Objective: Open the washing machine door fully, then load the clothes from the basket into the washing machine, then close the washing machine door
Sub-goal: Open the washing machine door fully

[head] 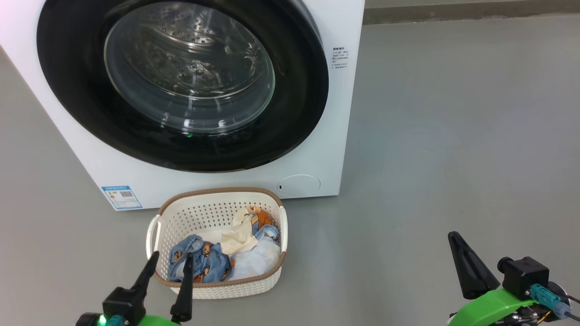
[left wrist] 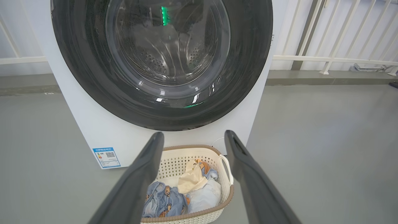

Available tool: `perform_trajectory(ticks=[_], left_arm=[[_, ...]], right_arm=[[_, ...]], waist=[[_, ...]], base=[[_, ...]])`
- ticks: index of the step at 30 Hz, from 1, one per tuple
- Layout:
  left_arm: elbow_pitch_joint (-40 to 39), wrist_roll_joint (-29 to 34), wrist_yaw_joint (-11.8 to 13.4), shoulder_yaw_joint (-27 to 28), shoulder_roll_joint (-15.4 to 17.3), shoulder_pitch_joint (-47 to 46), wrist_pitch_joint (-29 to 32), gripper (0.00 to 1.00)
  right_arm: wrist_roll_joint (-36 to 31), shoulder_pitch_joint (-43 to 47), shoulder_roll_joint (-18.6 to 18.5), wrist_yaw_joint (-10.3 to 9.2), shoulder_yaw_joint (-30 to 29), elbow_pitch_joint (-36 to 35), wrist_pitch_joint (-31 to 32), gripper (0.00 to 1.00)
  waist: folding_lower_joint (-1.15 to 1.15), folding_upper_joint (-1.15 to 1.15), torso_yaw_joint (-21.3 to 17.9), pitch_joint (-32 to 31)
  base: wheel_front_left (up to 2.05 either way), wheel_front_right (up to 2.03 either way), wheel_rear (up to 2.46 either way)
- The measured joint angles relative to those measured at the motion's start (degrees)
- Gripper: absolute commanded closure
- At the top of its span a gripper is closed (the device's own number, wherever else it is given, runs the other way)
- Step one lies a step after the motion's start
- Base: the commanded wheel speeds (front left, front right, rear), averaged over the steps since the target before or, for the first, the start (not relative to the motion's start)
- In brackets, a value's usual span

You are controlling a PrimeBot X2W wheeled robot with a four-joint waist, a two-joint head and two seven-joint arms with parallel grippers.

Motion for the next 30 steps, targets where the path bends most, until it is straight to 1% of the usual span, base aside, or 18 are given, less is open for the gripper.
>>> perform_trajectory(ticks=[3, 5, 6, 7, 10, 15, 20, 21, 25, 27, 30], left_arm=[[0.0, 0.0, 0.0, 0.0, 0.0, -0.1, 0.0, 0.0], [0.0, 0.0, 0.0, 0.0, 0.0, -0.1, 0.0, 0.0], [-0.1, 0.0, 0.0, 0.0, 0.0, -0.1, 0.0, 0.0], [-0.1, 0.0, 0.0, 0.0, 0.0, -0.1, 0.0, 0.0], [-0.3, 0.0, 0.0, 0.0, -0.1, -0.3, 0.0, 0.0], [-1.0, 0.0, 0.0, 0.0, -0.1, -1.5, 0.0, 0.0], [-1.8, 0.0, 0.0, 0.0, -0.3, -3.1, 0.0, 0.0], [-2.2, 0.1, 0.0, 0.1, -0.3, -4.0, 0.0, 0.0], [-2.6, 0.1, 0.0, 0.3, -0.6, -6.0, 0.0, 0.0], [-2.8, 0.1, 0.0, 0.5, -0.6, -6.9, 0.0, 0.0], [-3.2, 0.1, 0.0, 0.5, -0.7, -8.3, 0.0, 0.0]], right_arm=[[0.6, -0.1, 0.0, 0.0, 0.0, 0.1, 0.0, 1.0], [3.6, -0.8, 0.2, 0.0, -0.1, 0.6, 0.1, 1.0], [6.9, -1.4, 0.5, 0.0, -0.4, 0.9, 0.6, 1.0], [6.9, -1.4, 0.5, 0.0, -0.4, 0.9, 0.6, 1.0], [17.2, -3.6, 1.3, 0.0, -0.8, 2.0, 2.2, 1.0], [37.4, -8.1, 1.7, 0.0, -3.4, 4.2, 6.0, 1.0], [56.4, -14.2, 1.9, 0.0, -8.7, 8.2, 10.4, 1.0], [63.0, -17.1, 1.9, 0.0, -10.8, 10.1, 12.6, 1.0], [72.7, -23.4, 1.9, 0.0, -13.9, 14.3, 16.9, 1.0], [76.4, -26.5, 1.9, 0.0, -14.9, 16.5, 20.0, 1.0], [80.2, -31.3, 1.1, 0.0, -15.8, 19.5, 23.3, 1.0]], waist=[[0.0, 0.0, 0.0, 0.4], [0.0, 0.0, 0.1, 0.8], [0.0, 0.0, 0.2, 1.0], [0.0, 0.0, 0.2, 1.0], [0.0, 0.0, 0.2, 1.7], [0.0, 0.0, 0.5, 3.3], [0.0, 0.0, 0.8, 5.8], [0.0, 0.0, 1.0, 7.0], [0.0, 0.0, 1.4, 9.7], [0.0, 0.0, 1.7, 11.1], [0.0, 0.0, 2.1, 13.2]], base=[[0.0, 0.0, 0.0], [0.0, 0.0, 0.0], [0.0, 0.0, 0.0], [0.0, 0.0, 0.0], [0.0, 0.0, 0.0], [0.0, 0.0, 0.0], [0.0, 0.0, 0.0], [0.0, 0.0, 0.0], [0.0, 0.0, 0.0], [0.0, 0.0, 0.0], [0.0, 0.0, 0.0]])
